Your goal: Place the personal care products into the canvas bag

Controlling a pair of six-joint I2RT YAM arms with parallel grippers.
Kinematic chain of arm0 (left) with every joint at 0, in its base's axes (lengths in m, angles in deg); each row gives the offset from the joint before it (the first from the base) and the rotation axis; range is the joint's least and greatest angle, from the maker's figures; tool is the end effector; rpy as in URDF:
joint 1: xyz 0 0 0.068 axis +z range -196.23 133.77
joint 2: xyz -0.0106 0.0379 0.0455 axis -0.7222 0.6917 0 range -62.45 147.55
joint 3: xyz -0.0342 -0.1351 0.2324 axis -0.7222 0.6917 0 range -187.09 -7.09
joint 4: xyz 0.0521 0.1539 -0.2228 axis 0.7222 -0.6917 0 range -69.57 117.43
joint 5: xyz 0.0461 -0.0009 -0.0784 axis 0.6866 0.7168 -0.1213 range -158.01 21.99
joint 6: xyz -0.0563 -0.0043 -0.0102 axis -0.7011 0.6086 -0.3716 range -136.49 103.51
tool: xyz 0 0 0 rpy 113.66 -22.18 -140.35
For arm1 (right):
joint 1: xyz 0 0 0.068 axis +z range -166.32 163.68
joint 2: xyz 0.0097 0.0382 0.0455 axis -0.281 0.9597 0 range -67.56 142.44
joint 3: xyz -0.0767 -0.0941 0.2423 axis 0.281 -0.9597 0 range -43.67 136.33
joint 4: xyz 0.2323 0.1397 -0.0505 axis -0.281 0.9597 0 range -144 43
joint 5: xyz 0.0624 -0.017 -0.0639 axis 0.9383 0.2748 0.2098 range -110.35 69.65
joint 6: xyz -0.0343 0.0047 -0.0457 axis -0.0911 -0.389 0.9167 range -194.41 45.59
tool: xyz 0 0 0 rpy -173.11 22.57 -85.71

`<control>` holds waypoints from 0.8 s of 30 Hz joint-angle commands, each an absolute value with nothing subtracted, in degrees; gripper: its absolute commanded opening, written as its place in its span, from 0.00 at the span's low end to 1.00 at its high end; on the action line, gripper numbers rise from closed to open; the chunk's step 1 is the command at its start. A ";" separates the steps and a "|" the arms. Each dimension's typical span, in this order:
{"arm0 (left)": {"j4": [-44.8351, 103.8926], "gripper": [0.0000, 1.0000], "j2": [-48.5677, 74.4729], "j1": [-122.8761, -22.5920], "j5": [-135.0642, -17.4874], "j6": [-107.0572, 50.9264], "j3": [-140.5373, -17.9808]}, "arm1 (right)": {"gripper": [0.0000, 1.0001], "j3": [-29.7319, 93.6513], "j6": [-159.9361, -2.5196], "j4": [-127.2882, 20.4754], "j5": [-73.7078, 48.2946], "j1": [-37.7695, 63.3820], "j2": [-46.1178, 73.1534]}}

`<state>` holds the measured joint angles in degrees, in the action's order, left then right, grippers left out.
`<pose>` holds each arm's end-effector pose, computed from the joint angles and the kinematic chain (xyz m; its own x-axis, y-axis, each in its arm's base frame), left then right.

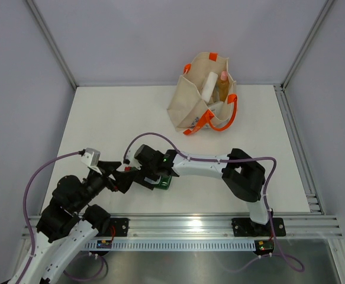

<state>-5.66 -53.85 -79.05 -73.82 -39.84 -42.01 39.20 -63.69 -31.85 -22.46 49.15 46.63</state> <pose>0.0660 -0.0474 0.3084 -0.3382 -0.2512 -0.9070 0.5332 0.7430 -0.4046 0.1877 0.4081 0.1765 -0.1603 -0.7992 -0.5793 -0.9464 0.2912 -0.1399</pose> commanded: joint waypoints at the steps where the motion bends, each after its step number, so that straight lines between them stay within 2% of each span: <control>1: -4.13 0.99 -54.54 -78.93 -73.99 -38.90 -43.30 | 0.99 38.33 -61.41 -30.18 -30.37 49.25 47.93; 16: -3.51 0.99 -54.63 -78.93 -74.87 -38.37 -43.13 | 0.99 39.20 -58.25 -18.76 -14.12 47.23 51.53; 24: -3.16 0.99 -55.51 -78.93 -75.66 -38.19 -43.04 | 1.00 39.82 -54.29 -17.09 -12.25 44.24 49.51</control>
<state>-5.90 -54.20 -79.05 -74.04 -38.97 -42.01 40.99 -56.68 -26.87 -14.33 45.20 47.98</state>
